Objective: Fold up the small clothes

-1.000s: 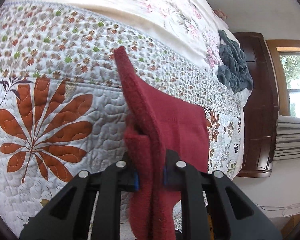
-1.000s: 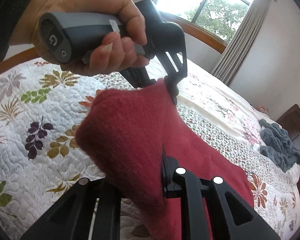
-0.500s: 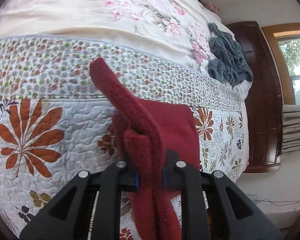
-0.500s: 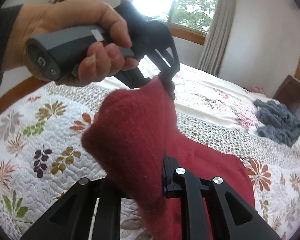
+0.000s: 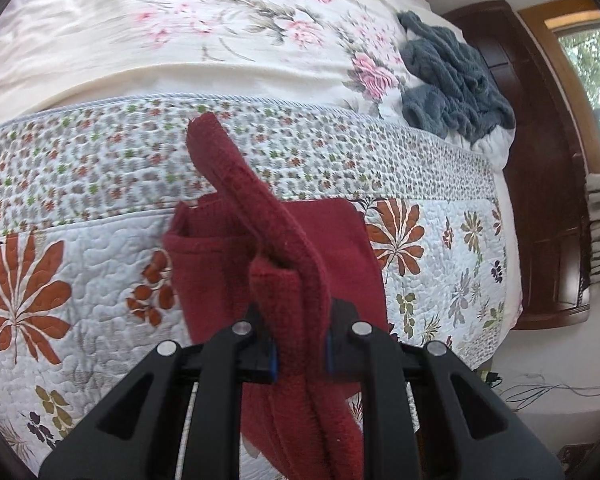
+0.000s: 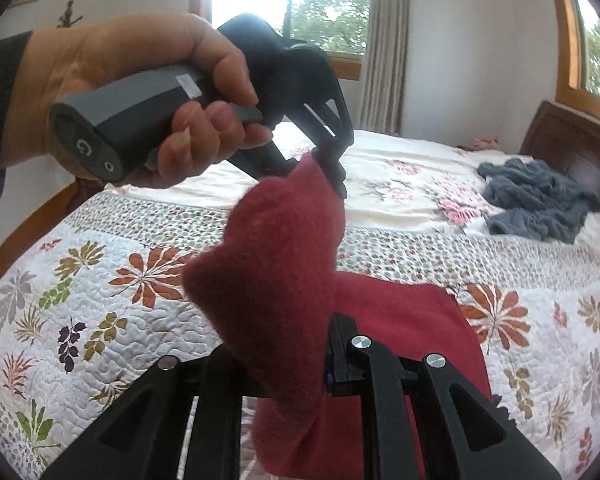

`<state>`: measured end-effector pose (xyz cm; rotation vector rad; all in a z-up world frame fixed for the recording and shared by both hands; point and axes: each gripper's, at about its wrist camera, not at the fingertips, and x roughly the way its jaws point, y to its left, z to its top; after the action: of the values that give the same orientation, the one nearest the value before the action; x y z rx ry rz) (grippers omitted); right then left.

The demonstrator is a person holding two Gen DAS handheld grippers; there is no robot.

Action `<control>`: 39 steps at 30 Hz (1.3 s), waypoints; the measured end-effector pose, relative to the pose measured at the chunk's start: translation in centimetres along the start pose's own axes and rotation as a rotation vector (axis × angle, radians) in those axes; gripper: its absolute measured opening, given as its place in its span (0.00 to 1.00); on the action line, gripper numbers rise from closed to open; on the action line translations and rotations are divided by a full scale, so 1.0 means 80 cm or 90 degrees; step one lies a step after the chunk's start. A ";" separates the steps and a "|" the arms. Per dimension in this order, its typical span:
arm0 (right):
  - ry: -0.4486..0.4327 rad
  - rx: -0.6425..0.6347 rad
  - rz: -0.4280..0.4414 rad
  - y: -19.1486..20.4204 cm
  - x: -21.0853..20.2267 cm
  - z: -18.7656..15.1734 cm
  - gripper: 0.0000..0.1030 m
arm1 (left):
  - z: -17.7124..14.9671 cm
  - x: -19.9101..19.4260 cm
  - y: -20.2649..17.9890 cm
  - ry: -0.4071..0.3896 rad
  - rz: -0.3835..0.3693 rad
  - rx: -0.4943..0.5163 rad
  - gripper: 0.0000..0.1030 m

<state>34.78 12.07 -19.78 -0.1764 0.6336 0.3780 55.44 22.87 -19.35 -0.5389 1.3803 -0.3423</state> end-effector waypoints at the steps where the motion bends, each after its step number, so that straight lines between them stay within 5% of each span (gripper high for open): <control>1: -0.002 0.010 0.000 -0.008 -0.001 -0.003 0.15 | 0.000 0.005 -0.005 0.002 0.002 0.002 0.13; 24: 0.030 0.137 -0.016 -0.132 0.014 -0.073 0.15 | -0.003 0.151 -0.095 0.053 0.062 0.048 0.13; 39: 0.043 0.178 -0.024 -0.175 0.013 -0.101 0.15 | -0.011 0.196 -0.139 0.059 0.105 0.080 0.14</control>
<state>36.68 -2.71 -26.20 0.0659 0.7413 0.2442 58.11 5.14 -26.36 -0.3064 1.4719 -0.3198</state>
